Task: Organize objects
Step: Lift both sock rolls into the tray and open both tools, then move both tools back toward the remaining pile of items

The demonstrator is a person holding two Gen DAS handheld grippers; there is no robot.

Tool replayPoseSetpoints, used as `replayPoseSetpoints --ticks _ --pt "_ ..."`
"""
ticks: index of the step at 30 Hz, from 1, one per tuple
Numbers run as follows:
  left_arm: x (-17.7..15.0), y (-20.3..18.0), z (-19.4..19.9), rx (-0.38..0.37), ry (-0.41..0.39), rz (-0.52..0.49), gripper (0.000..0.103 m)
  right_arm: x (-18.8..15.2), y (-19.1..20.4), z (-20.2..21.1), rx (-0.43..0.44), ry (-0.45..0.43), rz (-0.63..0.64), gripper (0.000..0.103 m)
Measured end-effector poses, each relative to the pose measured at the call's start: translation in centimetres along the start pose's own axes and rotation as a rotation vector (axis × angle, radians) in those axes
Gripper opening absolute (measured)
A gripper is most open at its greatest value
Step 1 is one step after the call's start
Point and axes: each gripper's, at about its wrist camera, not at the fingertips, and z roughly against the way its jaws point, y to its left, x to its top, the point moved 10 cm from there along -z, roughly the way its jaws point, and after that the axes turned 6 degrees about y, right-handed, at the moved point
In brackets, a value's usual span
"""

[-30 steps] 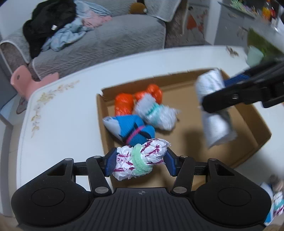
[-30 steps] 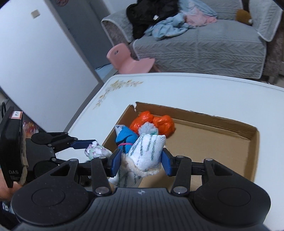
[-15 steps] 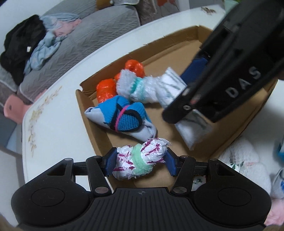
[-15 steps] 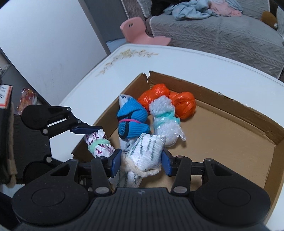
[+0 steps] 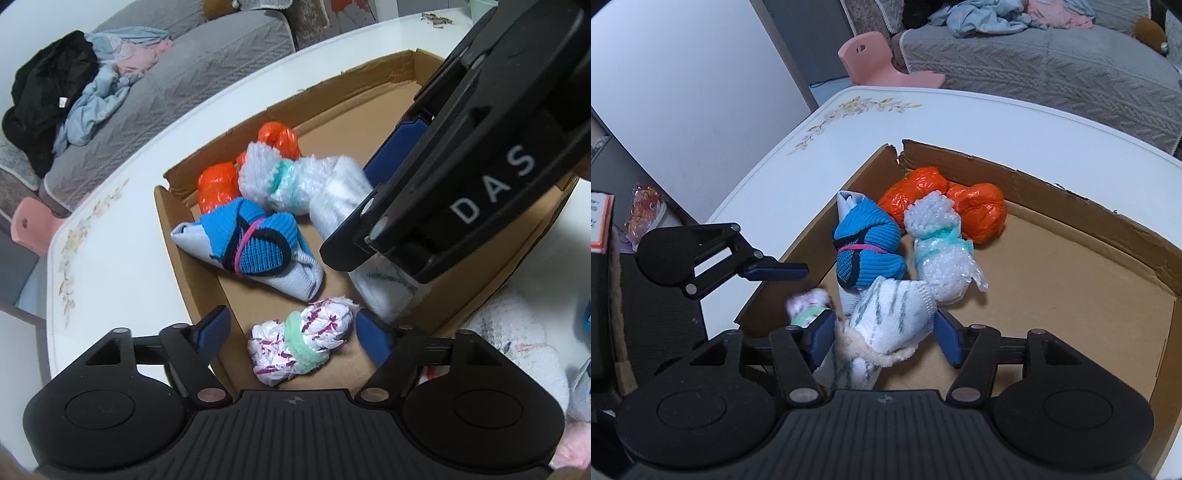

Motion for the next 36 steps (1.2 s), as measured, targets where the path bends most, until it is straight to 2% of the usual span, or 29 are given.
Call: replayPoseSetpoints --ticks 13,19,22,26,30,32,34,36 --pt "-0.1 0.9 2.7 -0.013 -0.031 0.042 0.086 0.4 -0.2 2.0 -0.029 -0.025 0.001 0.057" --pt "-1.6 0.6 6.2 -0.044 -0.030 0.091 0.087 -1.0 0.1 6.4 -0.044 -0.062 0.010 0.060" --pt "-3.3 -0.5 8.7 -0.093 -0.015 0.194 0.090 -3.6 -0.1 9.9 -0.095 -0.074 -0.003 0.071" --pt "-6.6 -3.0 12.5 -0.135 0.008 0.396 0.094 -8.8 -0.5 14.2 -0.159 -0.097 -0.088 0.072" --pt "-11.1 -6.4 16.2 -0.172 -0.034 0.608 0.100 -16.0 -0.1 16.4 -0.235 -0.103 -0.209 0.072" --pt "-13.6 -8.7 16.4 -0.184 -0.017 0.681 0.101 -19.1 0.6 16.4 -0.257 -0.099 -0.256 0.072" --pt "-15.3 -10.8 15.2 -0.214 0.014 0.738 0.099 -21.5 1.3 15.7 -0.241 -0.089 -0.315 0.071" --pt "-16.5 -11.8 13.6 -0.208 0.040 0.795 0.098 -23.0 1.7 14.7 -0.238 -0.083 -0.342 0.065"
